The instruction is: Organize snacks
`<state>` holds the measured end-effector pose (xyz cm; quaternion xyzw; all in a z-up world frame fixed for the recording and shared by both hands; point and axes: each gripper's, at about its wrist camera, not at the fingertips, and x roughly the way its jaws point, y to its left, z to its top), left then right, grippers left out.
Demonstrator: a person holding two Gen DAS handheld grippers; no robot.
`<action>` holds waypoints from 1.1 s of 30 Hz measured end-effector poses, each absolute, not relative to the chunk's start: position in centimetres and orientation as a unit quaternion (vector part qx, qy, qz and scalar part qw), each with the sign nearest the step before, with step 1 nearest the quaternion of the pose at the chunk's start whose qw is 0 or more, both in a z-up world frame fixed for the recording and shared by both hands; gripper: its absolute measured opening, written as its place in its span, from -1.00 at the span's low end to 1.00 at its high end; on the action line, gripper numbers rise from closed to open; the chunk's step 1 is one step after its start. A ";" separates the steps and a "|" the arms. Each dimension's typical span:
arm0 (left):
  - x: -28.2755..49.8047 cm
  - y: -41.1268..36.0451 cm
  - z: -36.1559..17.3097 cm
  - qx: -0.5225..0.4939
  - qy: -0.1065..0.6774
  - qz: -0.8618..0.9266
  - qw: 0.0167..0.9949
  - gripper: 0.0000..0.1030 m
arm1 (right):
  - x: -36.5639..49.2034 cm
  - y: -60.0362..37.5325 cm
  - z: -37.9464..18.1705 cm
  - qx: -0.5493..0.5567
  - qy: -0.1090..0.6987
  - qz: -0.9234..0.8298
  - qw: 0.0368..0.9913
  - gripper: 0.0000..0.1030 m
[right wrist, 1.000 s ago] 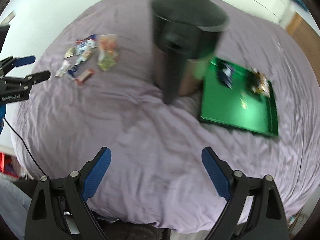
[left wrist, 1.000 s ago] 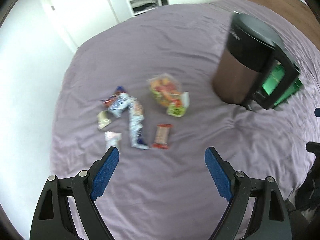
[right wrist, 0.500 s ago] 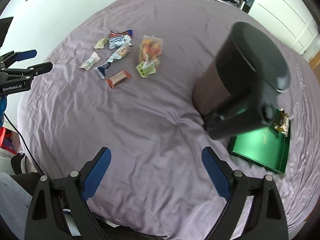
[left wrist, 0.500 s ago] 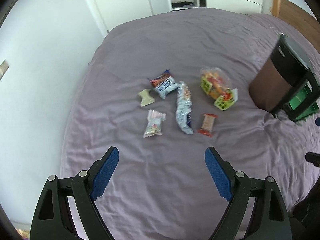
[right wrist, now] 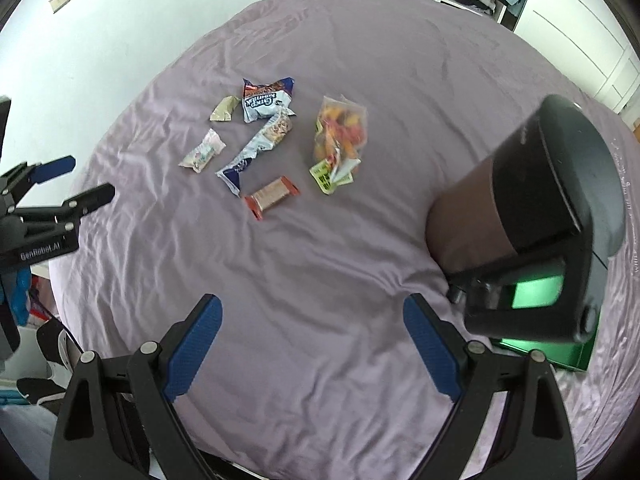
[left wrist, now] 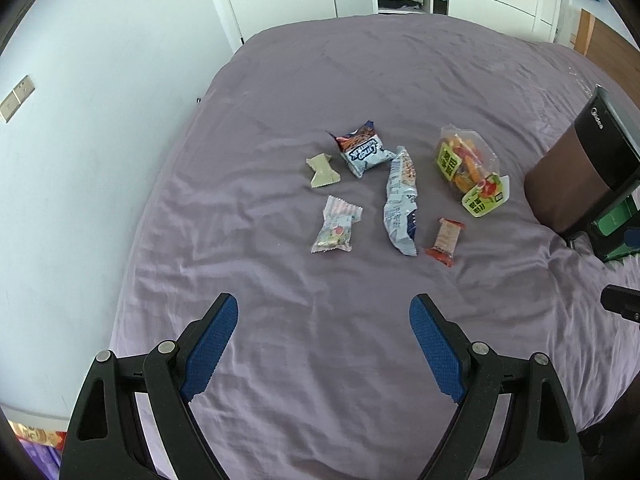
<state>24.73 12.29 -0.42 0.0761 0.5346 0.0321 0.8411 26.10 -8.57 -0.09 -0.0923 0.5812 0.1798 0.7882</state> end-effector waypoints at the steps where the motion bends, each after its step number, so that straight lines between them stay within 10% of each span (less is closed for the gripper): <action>1: 24.8 12.5 -0.6 0.074 0.535 0.034 0.841 0.63 | 26.2 -8.4 -0.2 -0.091 0.582 0.181 0.788 1.00; 33: 30.0 14.4 -6.8 0.049 0.571 0.039 0.818 0.63 | 31.3 -3.2 -6.4 -0.028 0.612 0.156 0.775 1.00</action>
